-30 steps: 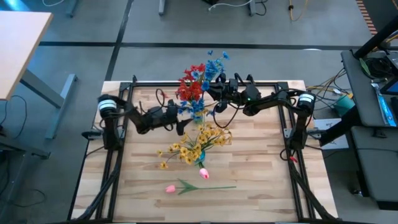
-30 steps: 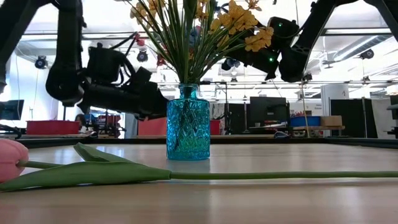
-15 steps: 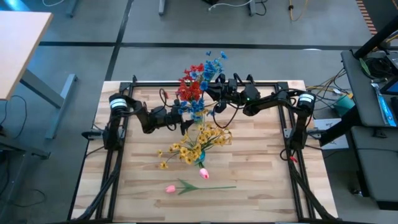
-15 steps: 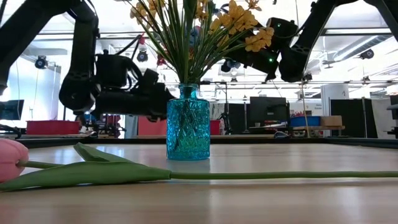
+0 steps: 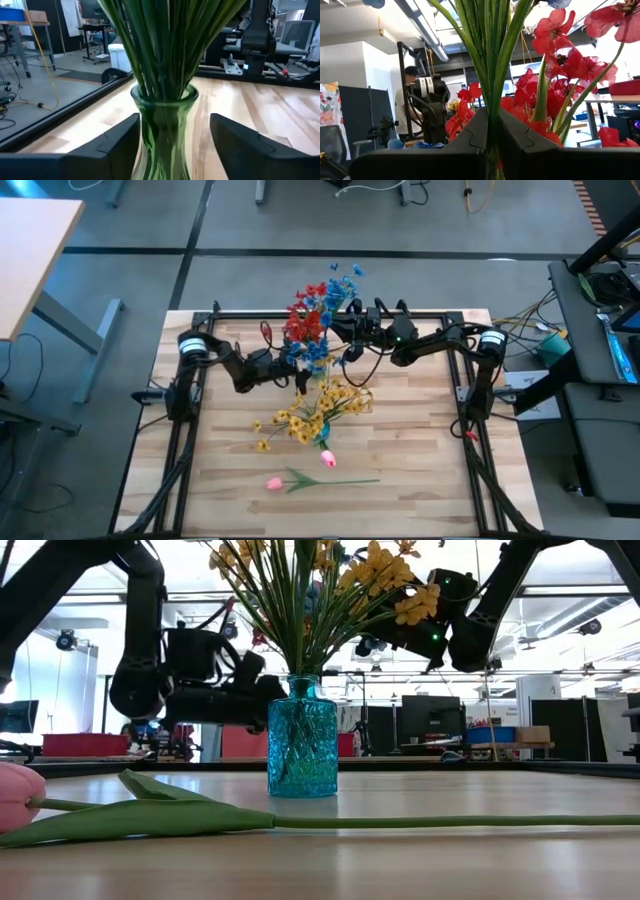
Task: Sort flowers into vase by color
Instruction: Put the blue flowers into the green vase
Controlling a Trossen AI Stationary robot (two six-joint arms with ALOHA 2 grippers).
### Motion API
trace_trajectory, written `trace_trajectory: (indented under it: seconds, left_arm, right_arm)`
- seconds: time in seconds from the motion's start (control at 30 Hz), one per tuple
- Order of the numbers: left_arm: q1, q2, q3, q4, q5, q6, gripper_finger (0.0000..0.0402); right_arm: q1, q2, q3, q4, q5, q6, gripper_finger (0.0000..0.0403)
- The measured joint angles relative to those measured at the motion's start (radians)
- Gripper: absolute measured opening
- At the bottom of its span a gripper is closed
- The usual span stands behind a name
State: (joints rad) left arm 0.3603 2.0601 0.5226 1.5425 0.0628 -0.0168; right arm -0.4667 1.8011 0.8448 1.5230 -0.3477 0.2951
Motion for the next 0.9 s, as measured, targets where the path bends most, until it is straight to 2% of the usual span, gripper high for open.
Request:
trace_trajectory:
  seconds: [0.13,0.4,0.57,0.73,0.9]
  left_arm:
    - [0.001,0.012,0.002,0.000,-0.002,0.000,0.0188]
    - [0.002,0.013,0.001,0.000,-0.013,-0.002,0.0089]
    - [0.002,0.013,-0.002,0.000,-0.055,-0.008,0.0089]
    - [0.003,0.011,-0.013,-0.001,-0.068,-0.007,0.0113]
    - [0.007,0.008,-0.033,0.002,-0.072,0.000,0.0109]
  right_arm:
    - [0.000,0.000,0.000,0.000,-0.003,-0.001,0.0018]
    - [0.011,0.000,0.001,0.002,-0.026,-0.004,0.0018]
    - [0.018,0.000,0.001,0.003,-0.027,-0.002,0.0018]
    - [0.017,0.000,-0.005,0.000,-0.025,0.003,0.0018]
    - [0.015,0.000,-0.015,-0.043,0.057,0.009,0.0018]
